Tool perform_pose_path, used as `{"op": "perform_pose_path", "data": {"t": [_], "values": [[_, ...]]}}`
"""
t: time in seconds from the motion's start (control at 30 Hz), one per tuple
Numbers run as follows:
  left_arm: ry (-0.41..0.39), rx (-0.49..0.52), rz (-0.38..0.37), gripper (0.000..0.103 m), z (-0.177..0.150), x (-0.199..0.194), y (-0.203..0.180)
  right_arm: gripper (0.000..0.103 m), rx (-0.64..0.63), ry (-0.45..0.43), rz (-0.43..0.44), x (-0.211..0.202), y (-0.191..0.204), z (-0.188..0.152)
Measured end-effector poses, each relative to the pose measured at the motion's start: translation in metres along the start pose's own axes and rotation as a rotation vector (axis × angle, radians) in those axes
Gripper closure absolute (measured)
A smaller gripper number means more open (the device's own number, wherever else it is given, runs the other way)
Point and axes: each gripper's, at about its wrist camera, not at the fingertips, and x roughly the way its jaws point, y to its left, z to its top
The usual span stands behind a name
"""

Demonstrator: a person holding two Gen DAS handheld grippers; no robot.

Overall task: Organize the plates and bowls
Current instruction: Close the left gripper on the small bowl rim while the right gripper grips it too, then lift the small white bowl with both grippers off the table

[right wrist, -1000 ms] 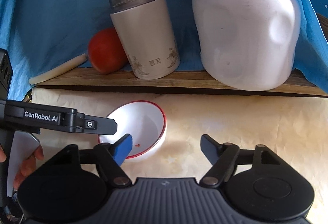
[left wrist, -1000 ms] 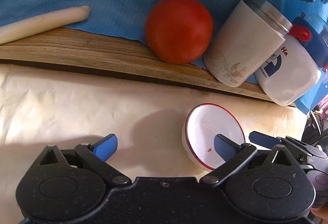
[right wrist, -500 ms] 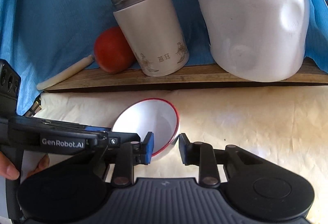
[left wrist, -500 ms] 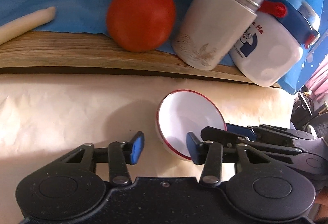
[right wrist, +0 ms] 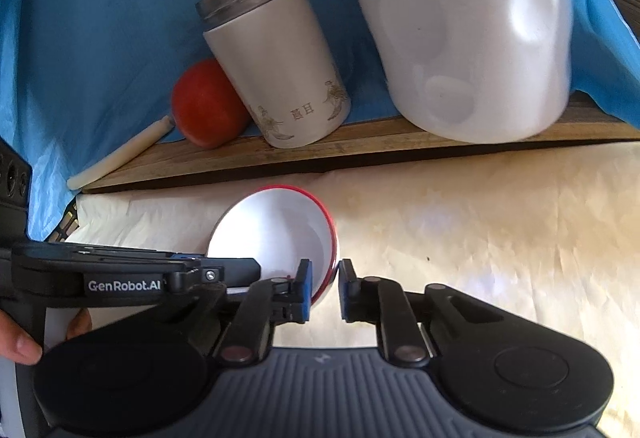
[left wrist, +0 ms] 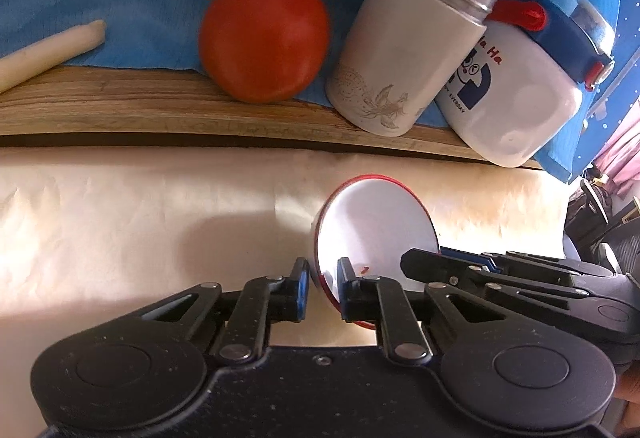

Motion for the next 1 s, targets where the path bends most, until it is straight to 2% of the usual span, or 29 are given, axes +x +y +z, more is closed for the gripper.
{"op": "perform_pose_path", "data": {"t": [0.13,0.47,1.0], "values": [[0.010,-0.009,-0.018,0.090,-0.003,-0.005,-0.002,0.093,0.007,-0.004,-0.011,-0.007,0.001,-0.001],[-0.023,-0.003,-0.056,0.090,-0.010,-0.034,-0.013,0.094,-0.006,-0.031,-0.024,-0.041,0.011,-0.003],[-0.052,0.033,-0.118,0.090,-0.049,-0.101,-0.030,0.094,-0.051,-0.043,-0.033,-0.113,0.052,-0.027]]}}
